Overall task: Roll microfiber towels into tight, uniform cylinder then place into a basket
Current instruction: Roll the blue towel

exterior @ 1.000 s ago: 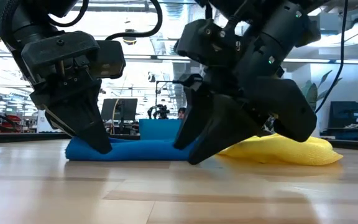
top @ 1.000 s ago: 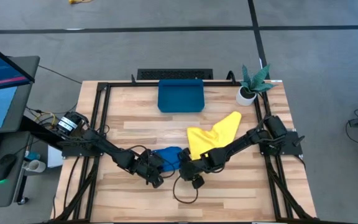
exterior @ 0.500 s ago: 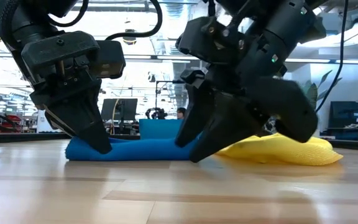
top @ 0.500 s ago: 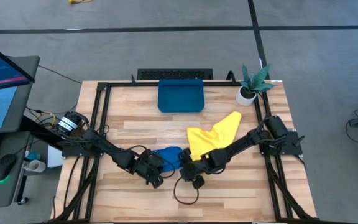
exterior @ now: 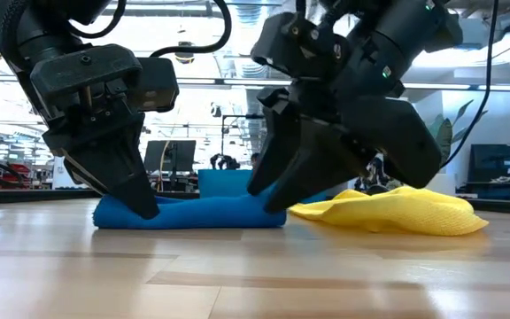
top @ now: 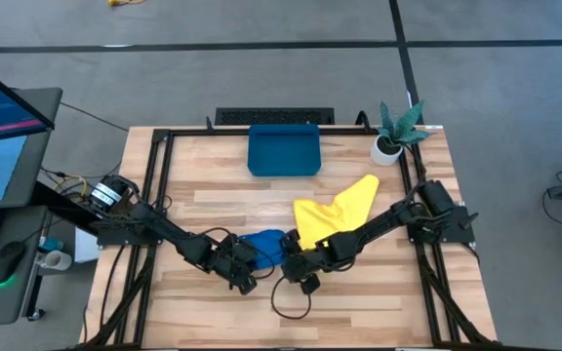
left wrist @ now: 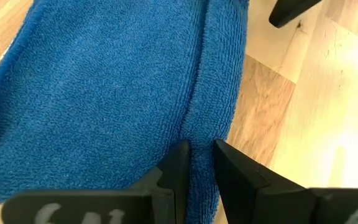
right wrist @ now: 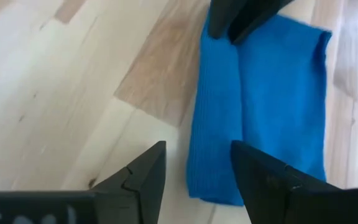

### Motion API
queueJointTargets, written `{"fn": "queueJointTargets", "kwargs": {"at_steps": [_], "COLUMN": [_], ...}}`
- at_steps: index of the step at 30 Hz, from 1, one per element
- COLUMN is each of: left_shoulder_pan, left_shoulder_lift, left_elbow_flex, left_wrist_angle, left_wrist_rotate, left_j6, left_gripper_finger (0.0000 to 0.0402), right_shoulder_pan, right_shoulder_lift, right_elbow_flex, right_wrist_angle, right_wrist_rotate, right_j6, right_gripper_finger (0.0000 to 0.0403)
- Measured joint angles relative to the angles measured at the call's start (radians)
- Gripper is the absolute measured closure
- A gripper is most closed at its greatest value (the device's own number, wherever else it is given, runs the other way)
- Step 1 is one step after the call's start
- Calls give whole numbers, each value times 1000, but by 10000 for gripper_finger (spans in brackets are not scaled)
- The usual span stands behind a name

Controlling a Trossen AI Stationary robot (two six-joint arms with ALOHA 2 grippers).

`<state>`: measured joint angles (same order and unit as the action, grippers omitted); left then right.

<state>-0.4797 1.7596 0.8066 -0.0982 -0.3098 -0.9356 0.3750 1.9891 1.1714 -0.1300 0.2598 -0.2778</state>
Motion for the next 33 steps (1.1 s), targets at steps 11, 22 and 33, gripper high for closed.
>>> {"fn": "queueJointTargets", "kwargs": {"at_steps": [11, 22, 33], "left_shoulder_pan": [0, 0, -2], "left_shoulder_lift": [0, 0, 0], "left_elbow_flex": [0, 0, 0], "left_wrist_angle": [0, 2, 9], "left_wrist_rotate": [20, 21, 26], "left_j6": [10, 115, 202], "left_gripper_finger": [335, 327, 237], "right_shoulder_pan": [-25, -94, -111], "right_shoulder_lift": [12, 12, 9], "right_elbow_flex": [0, 0, 1], "right_wrist_angle": [-42, -52, -56], "right_wrist_rotate": [-50, -156, -255], "right_j6": [85, 232, 331], "right_gripper_finger": [206, 246, 387]}}
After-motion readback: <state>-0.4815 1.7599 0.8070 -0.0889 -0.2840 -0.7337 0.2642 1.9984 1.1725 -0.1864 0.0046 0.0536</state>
